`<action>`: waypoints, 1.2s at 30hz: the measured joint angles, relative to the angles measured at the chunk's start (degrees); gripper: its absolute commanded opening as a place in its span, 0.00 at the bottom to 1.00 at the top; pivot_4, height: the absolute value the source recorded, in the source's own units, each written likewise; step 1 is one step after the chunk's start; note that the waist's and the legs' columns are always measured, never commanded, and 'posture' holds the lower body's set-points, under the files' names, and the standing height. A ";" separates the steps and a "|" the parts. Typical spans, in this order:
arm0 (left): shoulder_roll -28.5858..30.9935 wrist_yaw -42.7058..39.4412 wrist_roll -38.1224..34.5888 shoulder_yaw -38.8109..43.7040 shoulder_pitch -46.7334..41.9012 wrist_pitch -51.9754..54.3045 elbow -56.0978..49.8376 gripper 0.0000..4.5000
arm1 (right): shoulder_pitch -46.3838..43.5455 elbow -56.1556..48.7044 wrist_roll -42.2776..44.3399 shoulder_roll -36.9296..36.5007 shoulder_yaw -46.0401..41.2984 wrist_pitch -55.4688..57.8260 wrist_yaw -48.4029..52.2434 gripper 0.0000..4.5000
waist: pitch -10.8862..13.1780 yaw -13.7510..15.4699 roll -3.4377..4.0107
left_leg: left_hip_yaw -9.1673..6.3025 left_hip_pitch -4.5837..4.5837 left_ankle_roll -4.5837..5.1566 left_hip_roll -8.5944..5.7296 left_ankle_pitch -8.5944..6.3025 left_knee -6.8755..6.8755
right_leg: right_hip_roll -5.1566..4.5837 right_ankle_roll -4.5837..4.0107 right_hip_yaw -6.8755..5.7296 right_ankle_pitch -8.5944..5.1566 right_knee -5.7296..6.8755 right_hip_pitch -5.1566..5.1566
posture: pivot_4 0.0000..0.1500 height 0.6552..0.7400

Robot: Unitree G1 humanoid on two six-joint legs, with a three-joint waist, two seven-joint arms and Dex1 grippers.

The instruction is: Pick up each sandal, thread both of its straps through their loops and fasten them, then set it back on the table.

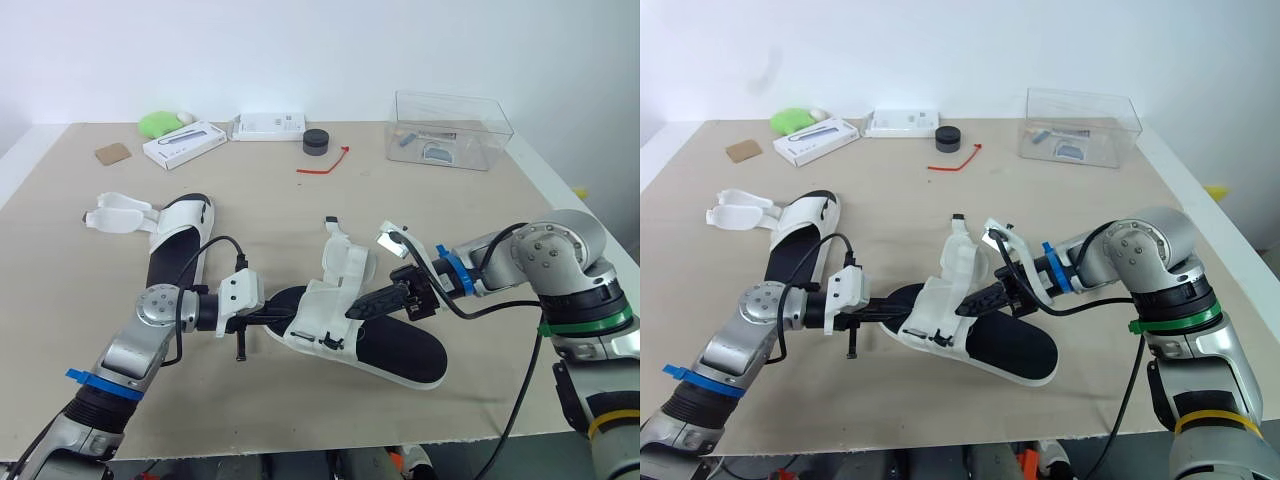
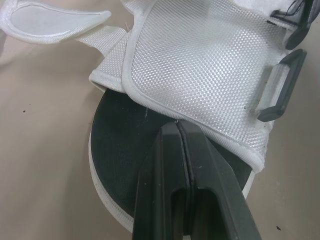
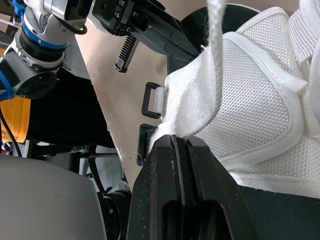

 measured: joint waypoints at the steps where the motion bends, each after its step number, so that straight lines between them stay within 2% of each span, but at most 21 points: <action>1: -0.01 0.01 0.01 0.00 0.00 0.00 0.00 0.00 | 0.00 0.00 0.01 0.29 -0.01 0.03 -0.04 0.02 | 0.00 -0.01 0.00 | 0.00 0.00 0.00 0.00 0.00 0.00 | 0.01 0.00 0.00 0.00 0.00 0.00 | 1.00 1.00; 18: -0.51 1.14 0.17 0.00 0.30 0.33 0.02 0.00 | 5.36 -5.13 11.34 2.72 -1.95 0.27 -12.66 0.02 | 0.00 0.01 0.00 | -0.02 0.00 0.00 -0.01 0.00 0.00 | -0.03 0.00 0.00 0.00 0.01 0.01 | 1.00 1.00; 28: -0.60 1.11 0.13 0.07 0.10 1.24 0.12 0.00 | 6.88 -6.49 15.18 3.84 -3.62 0.32 -19.01 0.02 | 0.00 0.00 0.00 | -0.03 0.02 0.00 -0.01 0.01 0.01 | 0.01 0.02 0.01 0.00 0.02 0.03 | 1.00 1.00; 30: -0.59 1.10 0.13 0.07 0.09 1.22 0.11 0.00 | 7.39 -7.10 16.19 3.83 -3.66 0.23 -19.87 0.17 | 0.00 -0.01 0.00 | -0.03 0.02 0.00 0.00 0.01 0.01 | 0.01 0.02 0.01 0.00 0.02 0.02 | 1.00 1.00; 32: -0.60 1.10 0.12 0.06 0.10 1.19 0.10 0.00 | 7.65 -7.75 16.69 3.87 -3.71 0.21 -20.23 0.24 | 0.00 -0.03 0.00 | -0.02 0.02 0.00 0.00 0.00 0.01 | 0.02 0.02 0.02 0.00 0.02 0.02 | 1.00 1.00; 33: -0.59 1.11 0.14 0.06 0.10 1.19 0.10 0.00 | 7.66 -8.04 16.96 3.97 -3.71 0.32 -20.26 0.33 | 0.00 -0.05 0.00 | -0.02 0.02 0.00 0.00 0.00 0.01 | 0.03 0.01 0.02 0.00 0.02 0.01 | 1.00 1.00; 35: -0.59 1.12 0.15 0.06 0.14 1.22 0.10 0.00 | 7.52 -8.26 17.02 4.51 -4.19 0.39 -20.56 0.42 | 0.00 -0.04 0.00 | -0.03 0.02 0.00 0.01 0.00 0.01 | 0.03 0.01 0.02 0.00 0.02 0.01 | 1.00 1.00; 36: -0.59 1.13 0.16 0.06 0.14 1.22 0.09 0.00 | 6.78 -7.94 16.94 4.84 -4.87 0.41 -21.18 0.42 | 0.00 -0.05 0.00 | 0.00 0.02 0.00 0.00 0.01 0.01 | 0.02 0.02 0.02 0.00 0.02 0.01 | 1.00 1.00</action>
